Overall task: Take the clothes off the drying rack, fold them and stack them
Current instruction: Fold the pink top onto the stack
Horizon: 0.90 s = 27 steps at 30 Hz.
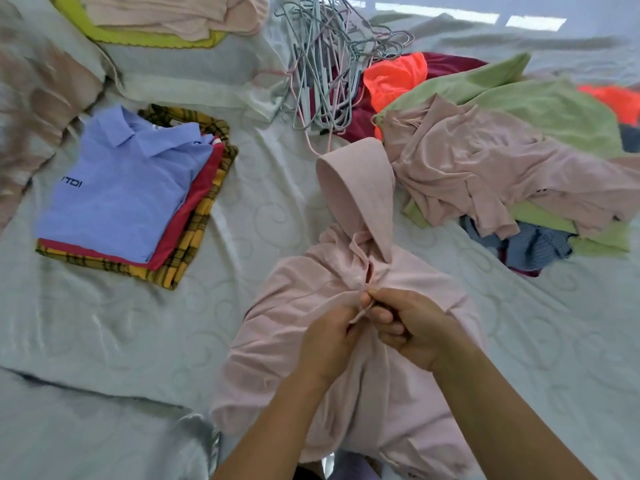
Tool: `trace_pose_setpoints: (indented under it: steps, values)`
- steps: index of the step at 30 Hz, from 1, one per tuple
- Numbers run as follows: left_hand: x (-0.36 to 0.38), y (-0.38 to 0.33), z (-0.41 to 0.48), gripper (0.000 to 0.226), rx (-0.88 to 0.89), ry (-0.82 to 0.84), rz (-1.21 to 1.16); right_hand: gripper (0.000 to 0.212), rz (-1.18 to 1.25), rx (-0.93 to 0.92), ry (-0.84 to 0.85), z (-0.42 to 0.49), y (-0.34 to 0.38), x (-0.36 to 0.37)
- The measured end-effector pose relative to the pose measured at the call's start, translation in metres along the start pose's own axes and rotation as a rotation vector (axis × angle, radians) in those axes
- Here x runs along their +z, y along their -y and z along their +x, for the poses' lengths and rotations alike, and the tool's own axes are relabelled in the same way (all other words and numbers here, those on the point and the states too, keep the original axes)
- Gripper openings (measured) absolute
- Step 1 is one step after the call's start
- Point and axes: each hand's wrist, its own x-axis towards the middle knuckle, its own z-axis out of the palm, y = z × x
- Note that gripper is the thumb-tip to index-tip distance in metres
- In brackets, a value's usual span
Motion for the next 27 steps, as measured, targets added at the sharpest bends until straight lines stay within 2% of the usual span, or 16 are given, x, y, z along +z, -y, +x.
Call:
trace_pose_setpoints:
  steps: [2,6,9,12,13,14,16,18,19,20,23,24,27]
  values:
    - [0.007,0.006,-0.004,0.035,-0.023,0.090,0.027,0.027,0.096,-0.006,-0.035,0.011,0.016,0.000]
    - [0.013,0.048,-0.033,0.047,-0.116,0.334,0.249,0.028,0.295,-0.099,-0.097,0.043,0.067,-0.006]
    - [-0.006,0.077,-0.024,0.055,-0.226,0.352,0.272,0.029,0.147,-0.127,-0.142,0.068,0.088,-0.007]
    - [-0.029,0.075,0.014,0.047,-0.193,0.491,0.280,0.029,-0.045,-0.127,-0.192,0.085,0.088,-0.012]
    - [-0.038,0.073,0.029,0.045,-0.209,0.476,0.218,0.028,-0.083,-0.135,-0.232,0.087,0.086,-0.017]
    - [-0.048,0.073,0.045,0.043,-0.238,0.390,0.171,0.027,-0.084,-0.153,-0.285,0.090,0.084,-0.024]
    - [-0.070,0.079,0.079,0.039,-0.276,0.083,0.203,0.023,-0.011,-0.192,-0.387,0.093,0.077,-0.040]
    - [-0.083,0.075,0.108,0.029,-0.304,-0.117,0.257,0.019,-0.005,-0.173,-0.419,0.095,0.070,-0.049]
    - [-0.082,0.069,0.118,0.026,-0.304,-0.114,0.241,0.016,-0.054,-0.134,-0.412,0.097,0.067,-0.048]
    - [-0.076,0.059,0.126,0.024,-0.292,-0.040,0.214,0.016,-0.120,-0.092,-0.403,0.100,0.064,-0.046]
    - [-0.038,0.028,0.125,0.031,-0.269,0.279,0.128,0.022,-0.239,-0.047,-0.395,0.108,0.061,-0.033]
    - [-0.026,0.021,0.122,0.035,-0.283,0.305,0.109,0.024,-0.243,-0.044,-0.387,0.108,0.061,-0.030]
    - [-0.008,0.012,0.118,0.023,-0.319,0.192,0.133,0.029,-0.226,-0.071,-0.350,0.106,0.068,-0.023]
